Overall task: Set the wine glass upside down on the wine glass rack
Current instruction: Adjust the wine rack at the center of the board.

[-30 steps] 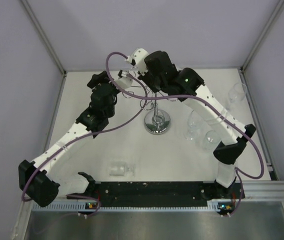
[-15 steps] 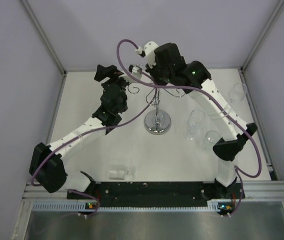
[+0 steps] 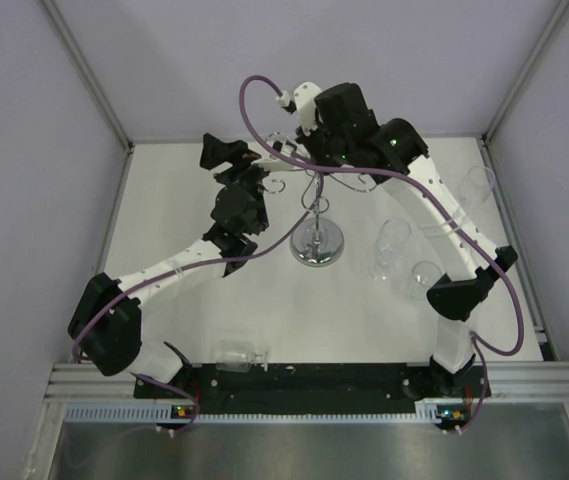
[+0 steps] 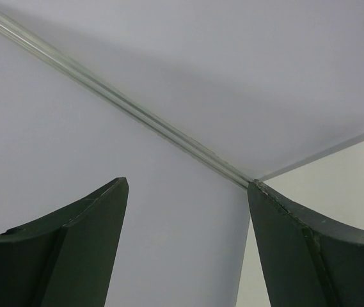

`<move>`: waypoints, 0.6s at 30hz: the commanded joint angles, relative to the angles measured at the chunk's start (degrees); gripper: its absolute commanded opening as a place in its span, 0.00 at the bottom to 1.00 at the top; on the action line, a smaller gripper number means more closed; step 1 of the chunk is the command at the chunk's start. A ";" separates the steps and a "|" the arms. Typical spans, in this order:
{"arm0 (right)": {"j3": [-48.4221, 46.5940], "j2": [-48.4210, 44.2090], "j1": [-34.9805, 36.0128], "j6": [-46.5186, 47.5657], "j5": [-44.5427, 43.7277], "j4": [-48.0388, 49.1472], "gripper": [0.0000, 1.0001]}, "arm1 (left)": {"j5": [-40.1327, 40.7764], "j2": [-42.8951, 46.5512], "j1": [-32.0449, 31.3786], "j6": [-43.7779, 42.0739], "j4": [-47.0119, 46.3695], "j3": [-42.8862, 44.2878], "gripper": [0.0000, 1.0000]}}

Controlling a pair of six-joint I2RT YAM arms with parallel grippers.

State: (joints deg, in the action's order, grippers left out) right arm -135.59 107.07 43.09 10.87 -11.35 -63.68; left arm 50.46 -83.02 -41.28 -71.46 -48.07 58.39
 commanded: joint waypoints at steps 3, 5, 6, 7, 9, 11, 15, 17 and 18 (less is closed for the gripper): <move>-5.03 0.07 -1.52 2.31 -4.12 10.42 0.00 | -1.76 1.99 -3.55 -2.80 -6.07 -1.17 0.82; -5.12 0.16 -1.52 2.31 -3.76 10.24 0.00 | -1.68 2.34 -3.72 -3.24 -6.77 -1.26 0.82; -5.12 0.07 -1.52 2.31 -3.76 10.16 0.00 | -1.76 2.43 -3.64 -3.51 -7.38 -1.35 0.82; -5.21 0.25 -1.61 2.31 -3.68 10.15 0.00 | -1.85 2.69 -3.72 -3.68 -7.73 -1.44 0.82; -5.30 0.25 -1.61 2.40 -3.24 10.07 0.00 | -1.94 3.22 -3.72 -3.95 -8.70 -1.61 0.82; -5.30 0.16 -1.87 2.31 -2.62 9.98 0.00 | -2.20 3.92 -3.64 -3.95 -8.70 -1.61 0.82; -5.21 0.07 -2.48 2.31 -1.57 9.80 0.00 | -2.73 4.80 -3.55 -3.95 -9.14 -2.05 0.83; -5.21 0.07 -2.92 2.13 -0.86 9.72 0.00 | -3.08 5.15 -3.55 -3.95 -9.23 -2.14 0.83; -5.21 0.07 -2.92 2.13 -0.69 9.72 0.00 | -3.43 5.50 -3.55 -3.95 -9.40 -2.49 0.83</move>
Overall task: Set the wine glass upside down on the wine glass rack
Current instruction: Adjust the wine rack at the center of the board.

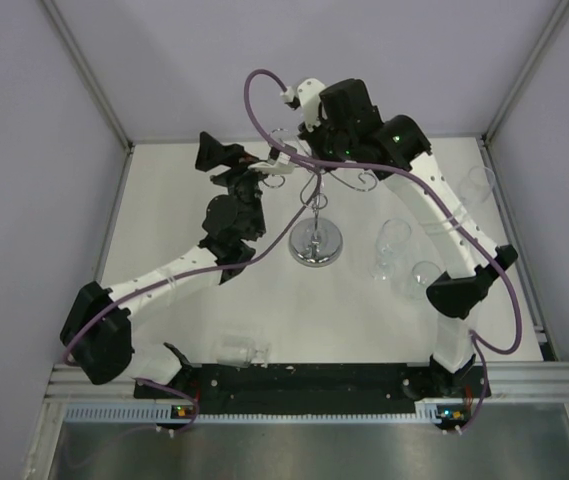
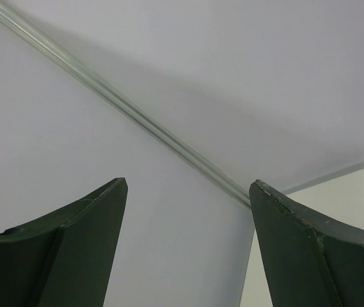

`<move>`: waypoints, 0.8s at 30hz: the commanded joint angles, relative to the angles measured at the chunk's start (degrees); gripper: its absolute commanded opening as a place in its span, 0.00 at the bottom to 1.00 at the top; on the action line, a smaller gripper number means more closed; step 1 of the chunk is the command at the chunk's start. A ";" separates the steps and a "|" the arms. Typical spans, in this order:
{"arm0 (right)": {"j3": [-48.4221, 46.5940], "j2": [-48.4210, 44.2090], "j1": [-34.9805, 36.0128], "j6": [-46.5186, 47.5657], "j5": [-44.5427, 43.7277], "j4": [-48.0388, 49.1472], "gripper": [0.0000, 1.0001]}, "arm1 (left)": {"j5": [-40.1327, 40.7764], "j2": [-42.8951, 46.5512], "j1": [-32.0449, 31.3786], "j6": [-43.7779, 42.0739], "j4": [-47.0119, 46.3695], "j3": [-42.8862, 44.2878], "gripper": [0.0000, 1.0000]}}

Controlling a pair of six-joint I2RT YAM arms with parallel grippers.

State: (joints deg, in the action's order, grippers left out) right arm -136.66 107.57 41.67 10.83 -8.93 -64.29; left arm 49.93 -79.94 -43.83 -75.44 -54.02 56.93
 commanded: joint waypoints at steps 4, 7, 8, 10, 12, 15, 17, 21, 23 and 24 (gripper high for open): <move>-4.14 0.01 -1.59 2.26 -2.94 10.33 0.00 | -4.05 2.34 -1.17 -0.58 -3.64 -0.85 0.83; -4.66 0.36 -1.68 2.27 -3.02 10.24 0.00 | -4.84 1.28 -1.43 -1.46 -3.81 -0.59 0.83; -4.93 0.53 -1.68 2.35 -2.94 10.24 0.00 | -4.93 0.67 -1.78 -1.90 -4.07 -0.41 0.83; -5.11 0.71 -1.68 2.35 -2.85 10.06 0.00 | -5.37 -0.47 -2.30 -3.48 -5.56 -0.15 0.83; -5.19 0.89 -1.77 2.35 -2.67 10.06 0.00 | -5.63 -1.88 -2.66 -5.32 -7.84 0.20 0.83; -5.28 0.98 -1.85 2.35 -1.97 9.98 0.00 | -5.99 -3.99 -3.19 -6.82 -9.43 1.43 0.83; -5.28 0.89 -1.86 2.27 -1.62 9.80 0.00 | -6.42 -5.48 -3.36 -7.79 -10.40 2.05 0.83; -5.37 0.89 -1.94 2.27 -1.36 9.80 0.00 | -7.04 -8.56 -3.71 -11.12 -14.17 2.92 0.83; -5.28 0.98 -2.21 2.27 -1.18 9.71 0.00 | -7.48 -9.79 -3.98 -12.80 -16.11 3.28 0.83; -5.37 0.98 -2.12 2.27 -1.18 9.71 0.00 | -7.66 -10.40 -4.24 -13.67 -16.90 3.63 0.83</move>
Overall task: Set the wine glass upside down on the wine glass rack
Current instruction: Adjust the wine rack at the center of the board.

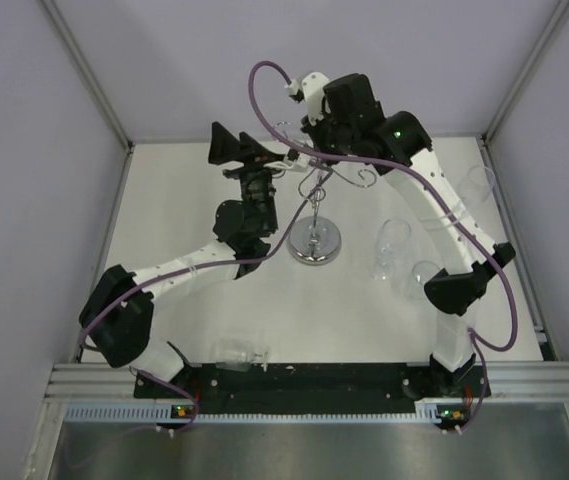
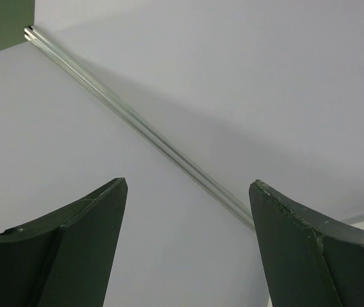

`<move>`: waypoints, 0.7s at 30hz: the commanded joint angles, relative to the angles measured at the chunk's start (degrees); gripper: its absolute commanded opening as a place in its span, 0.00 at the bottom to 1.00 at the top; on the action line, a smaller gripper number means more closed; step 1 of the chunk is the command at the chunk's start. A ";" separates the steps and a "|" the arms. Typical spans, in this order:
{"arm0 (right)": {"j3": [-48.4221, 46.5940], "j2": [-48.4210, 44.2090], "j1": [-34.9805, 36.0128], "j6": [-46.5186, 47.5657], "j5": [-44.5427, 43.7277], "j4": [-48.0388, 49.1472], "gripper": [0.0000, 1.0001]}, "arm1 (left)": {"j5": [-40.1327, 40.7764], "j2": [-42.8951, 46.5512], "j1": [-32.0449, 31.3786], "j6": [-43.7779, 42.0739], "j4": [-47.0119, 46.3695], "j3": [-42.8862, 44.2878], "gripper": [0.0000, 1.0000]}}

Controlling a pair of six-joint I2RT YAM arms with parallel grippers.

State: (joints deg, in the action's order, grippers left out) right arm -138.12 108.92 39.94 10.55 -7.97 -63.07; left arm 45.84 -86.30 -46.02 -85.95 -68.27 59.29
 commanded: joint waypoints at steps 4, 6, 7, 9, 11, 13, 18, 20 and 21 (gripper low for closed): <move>-3.73 -0.20 -0.57 2.55 -1.88 8.40 0.00 | -4.18 -5.80 -2.85 -5.10 -4.67 1.88 0.84; -3.82 -0.29 -0.66 2.46 -1.88 8.31 0.00 | -4.36 -6.16 -3.37 -5.63 -4.85 2.32 0.84; -3.73 -0.12 -0.66 2.46 -1.79 8.31 0.00 | -4.27 -6.33 -3.64 -5.89 -5.03 2.50 0.84; -3.82 -0.20 -0.66 2.46 -2.05 8.14 0.00 | -4.19 -6.25 -4.08 -6.59 -5.47 2.59 0.84; -3.73 -0.47 -0.57 2.55 -2.23 8.14 0.00 | -3.92 -5.46 -4.34 -7.12 -5.73 2.33 0.84; -3.73 -0.38 -0.66 2.72 -2.32 8.22 0.00 | -3.48 -3.88 -4.43 -7.21 -5.47 1.62 0.84; -3.20 -0.73 -0.66 2.73 -1.79 8.22 0.00 | -1.81 3.49 -4.43 -4.67 1.19 -1.71 0.84; -2.85 -0.82 -0.66 2.73 -1.61 8.22 0.00 | -1.46 7.88 -4.43 -2.65 6.71 -2.94 0.84; -2.68 -0.73 -0.66 2.73 -1.53 8.14 0.00 | -1.55 10.95 -4.34 -0.99 11.01 -3.47 0.84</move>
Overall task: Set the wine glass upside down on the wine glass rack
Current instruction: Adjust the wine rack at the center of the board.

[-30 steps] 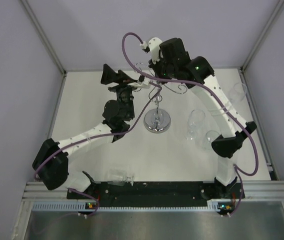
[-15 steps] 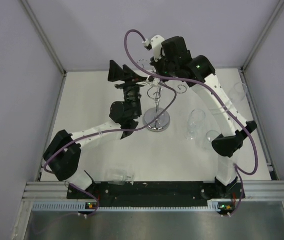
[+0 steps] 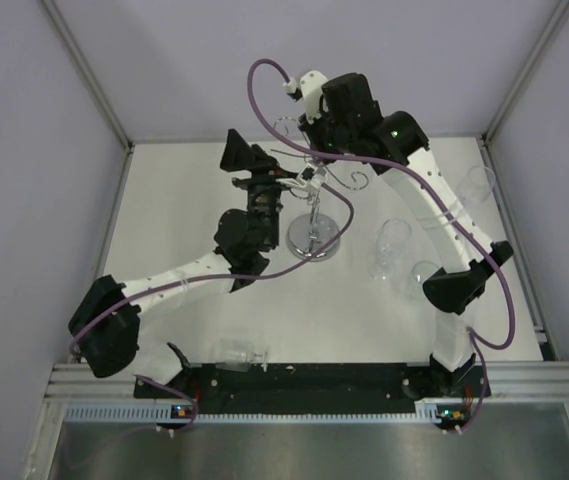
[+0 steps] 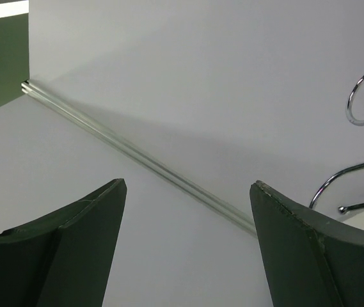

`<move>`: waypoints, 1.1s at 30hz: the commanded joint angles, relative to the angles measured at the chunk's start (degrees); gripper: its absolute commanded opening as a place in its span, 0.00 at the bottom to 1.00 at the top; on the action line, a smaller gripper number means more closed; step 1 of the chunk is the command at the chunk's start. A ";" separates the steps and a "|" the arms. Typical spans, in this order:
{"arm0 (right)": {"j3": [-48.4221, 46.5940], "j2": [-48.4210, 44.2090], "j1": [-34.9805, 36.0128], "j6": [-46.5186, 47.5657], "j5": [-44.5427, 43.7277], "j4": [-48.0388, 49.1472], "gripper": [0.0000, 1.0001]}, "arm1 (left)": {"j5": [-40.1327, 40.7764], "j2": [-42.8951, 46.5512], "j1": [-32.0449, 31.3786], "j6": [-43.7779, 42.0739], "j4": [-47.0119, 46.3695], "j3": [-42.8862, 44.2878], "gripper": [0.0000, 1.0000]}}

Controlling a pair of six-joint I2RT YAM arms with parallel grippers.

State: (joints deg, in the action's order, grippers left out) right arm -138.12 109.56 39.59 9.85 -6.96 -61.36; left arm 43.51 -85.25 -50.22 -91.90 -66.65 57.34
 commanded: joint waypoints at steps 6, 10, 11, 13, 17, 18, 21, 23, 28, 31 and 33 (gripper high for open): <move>-1.89 -1.63 -0.13 3.51 -2.88 6.34 0.00 | -4.91 25.47 0.73 27.44 58.83 5.12 0.84; -0.66 -2.15 0.04 3.60 -2.71 6.34 0.04 | -12.72 26.89 2.49 36.95 92.43 14.28 0.81; -0.22 -2.33 0.22 3.69 -2.62 6.34 0.07 | -15.09 27.33 2.58 37.92 97.36 15.16 0.81; 0.75 -2.94 0.31 3.86 -2.79 6.34 0.11 | -20.88 28.21 2.67 40.47 106.95 16.39 0.80; 2.07 -3.56 0.66 3.95 -2.36 6.34 0.21 | -35.48 28.30 2.75 42.67 120.68 18.33 0.80; 2.24 -3.74 0.83 4.04 -2.18 6.43 0.23 | -38.73 27.86 2.67 42.94 122.53 18.59 0.80; 2.95 -4.18 1.19 4.22 -2.01 6.43 0.30 | -48.57 25.85 2.58 43.38 127.11 18.86 0.80; 3.47 -4.53 1.27 4.30 -1.92 6.43 0.34 | -52.63 23.74 2.67 43.12 128.61 18.68 0.80; 4.18 -4.97 1.36 4.66 -1.92 6.34 0.47 | -61.07 19.17 1.71 42.33 130.63 18.42 0.80; 4.44 -5.40 1.45 4.83 -1.65 6.34 0.54 | -62.23 16.88 -1.10 41.63 131.43 17.19 0.80; 4.71 -6.11 1.54 5.09 -1.65 6.26 0.64 | -62.49 15.04 -3.38 41.28 132.21 16.49 0.81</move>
State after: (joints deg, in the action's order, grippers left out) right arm -133.80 107.66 40.40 14.06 -8.32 -57.39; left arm -12.99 -68.14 -49.95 -49.84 62.63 73.97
